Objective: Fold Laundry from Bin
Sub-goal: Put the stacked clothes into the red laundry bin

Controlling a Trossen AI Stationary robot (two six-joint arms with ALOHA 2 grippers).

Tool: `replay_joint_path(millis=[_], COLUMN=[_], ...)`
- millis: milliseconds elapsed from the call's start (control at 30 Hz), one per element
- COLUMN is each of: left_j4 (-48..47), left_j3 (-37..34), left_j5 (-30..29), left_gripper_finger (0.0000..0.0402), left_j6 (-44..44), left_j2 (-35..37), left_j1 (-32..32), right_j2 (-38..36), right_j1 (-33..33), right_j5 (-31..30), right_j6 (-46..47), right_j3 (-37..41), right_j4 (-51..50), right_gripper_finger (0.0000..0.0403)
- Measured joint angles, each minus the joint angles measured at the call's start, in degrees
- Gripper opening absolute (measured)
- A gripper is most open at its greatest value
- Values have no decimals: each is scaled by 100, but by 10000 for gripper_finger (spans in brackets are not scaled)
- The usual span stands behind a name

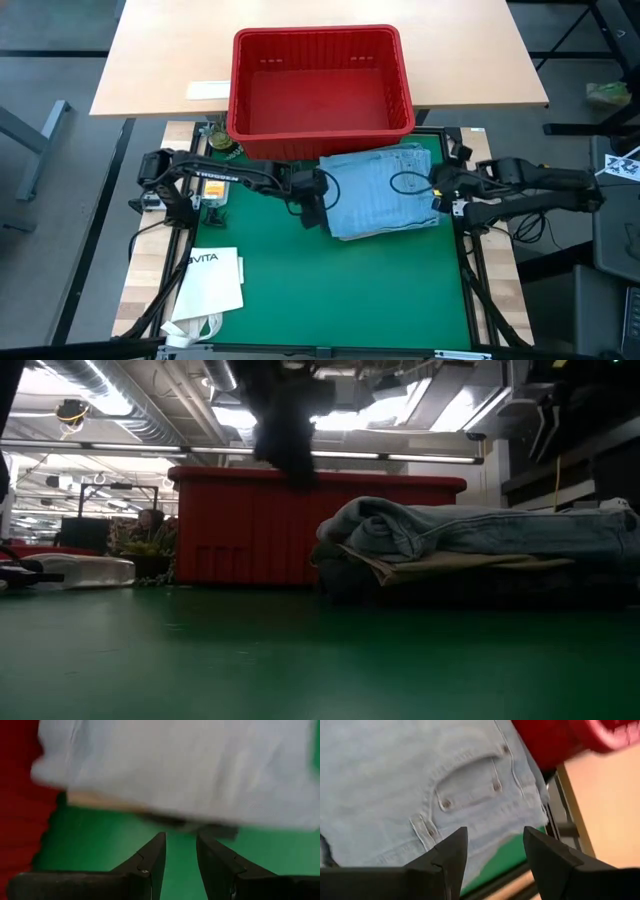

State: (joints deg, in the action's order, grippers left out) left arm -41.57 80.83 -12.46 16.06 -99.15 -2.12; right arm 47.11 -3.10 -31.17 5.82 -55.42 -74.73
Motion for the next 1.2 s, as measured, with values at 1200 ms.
replay_joint_path(millis=[1200], left_j4=[2496], left_j3=[-1786], left_j5=[1064], left_gripper_finger=[105], left_j6=[2411], left_j2=[-349], left_j1=[-338], right_j2=[0], right_j1=[-2357], right_j5=[229], right_j6=[-331], right_j3=[0], right_j4=[-725], right_gripper_finger=[193])
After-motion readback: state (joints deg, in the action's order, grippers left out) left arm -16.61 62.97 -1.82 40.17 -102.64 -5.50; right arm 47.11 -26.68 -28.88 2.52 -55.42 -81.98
